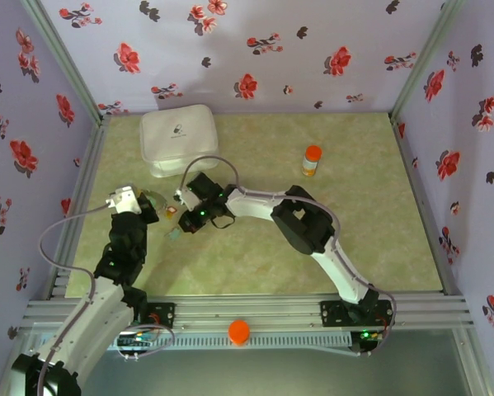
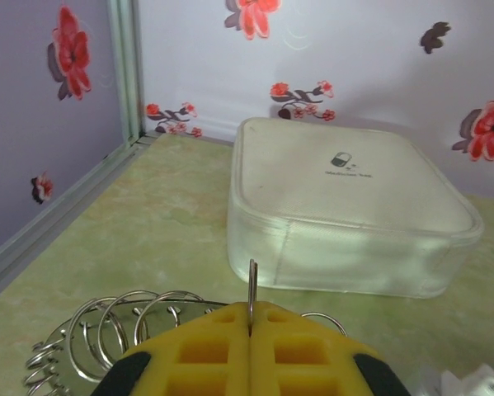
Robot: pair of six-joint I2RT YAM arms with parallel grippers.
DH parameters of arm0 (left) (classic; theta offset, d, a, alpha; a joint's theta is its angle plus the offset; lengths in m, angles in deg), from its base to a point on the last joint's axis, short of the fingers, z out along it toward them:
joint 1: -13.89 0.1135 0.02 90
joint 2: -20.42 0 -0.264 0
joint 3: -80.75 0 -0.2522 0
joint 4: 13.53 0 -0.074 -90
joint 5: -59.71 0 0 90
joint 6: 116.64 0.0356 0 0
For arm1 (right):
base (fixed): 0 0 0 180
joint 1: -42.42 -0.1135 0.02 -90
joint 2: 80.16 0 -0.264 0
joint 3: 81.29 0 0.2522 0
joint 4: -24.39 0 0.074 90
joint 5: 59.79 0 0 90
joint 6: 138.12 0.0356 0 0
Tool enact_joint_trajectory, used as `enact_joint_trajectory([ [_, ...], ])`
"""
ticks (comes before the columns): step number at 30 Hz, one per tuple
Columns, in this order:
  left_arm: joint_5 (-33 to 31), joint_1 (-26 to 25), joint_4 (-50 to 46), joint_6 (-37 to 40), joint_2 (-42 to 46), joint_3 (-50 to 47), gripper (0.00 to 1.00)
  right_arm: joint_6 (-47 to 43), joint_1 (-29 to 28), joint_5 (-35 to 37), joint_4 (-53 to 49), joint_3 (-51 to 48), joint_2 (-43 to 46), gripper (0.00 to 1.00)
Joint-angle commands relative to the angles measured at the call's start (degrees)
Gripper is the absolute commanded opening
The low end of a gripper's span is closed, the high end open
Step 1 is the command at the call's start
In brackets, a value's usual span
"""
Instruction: Put the keys on the keyring
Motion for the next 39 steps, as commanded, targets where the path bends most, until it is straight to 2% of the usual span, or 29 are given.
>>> enact_joint_trajectory([
  [1, 6.14, 0.45, 1.6, 2.37, -1.51, 4.37, 0.0, -3.33, -0.22, 3.47, 0.53, -8.05, 10.48, 0.0],
  [12, 27.95, -0.61, 7.78, 8.75, -10.32, 7.95, 0.0, -8.39, 1.98, 19.44, 2.26, -38.18, 39.97, 0.0],
  [15, 34.4, -2.48, 8.01, 11.64, -13.2, 9.35, 0.0, -10.95, 2.54, 22.1, 3.6, -45.06, 47.86, 0.0],
  [24, 48.54, -11.34, 7.54, 25.41, -21.84, 13.06, 0.0, -22.99, 3.55, 25.25, 10.01, -63.36, 74.1, 0.0],
  [30, 53.37, -17.04, 0.51, 28.35, -25.79, 17.38, 0.0, -29.0, 4.11, 24.46, 7.82, -63.1, 80.22, 0.0],
  [34, 54.58, -20.47, -5.61, 30.19, -27.48, 20.1, 0.0, -30.69, 4.15, 23.26, 4.22, -61.05, 81.72, 0.0],
  [39, 54.88, -23.98, -8.25, 30.19, -29.24, 22.35, 0.0, -32.76, 4.11, 22.99, 2.72, -59.85, 83.19, 0.0],
])
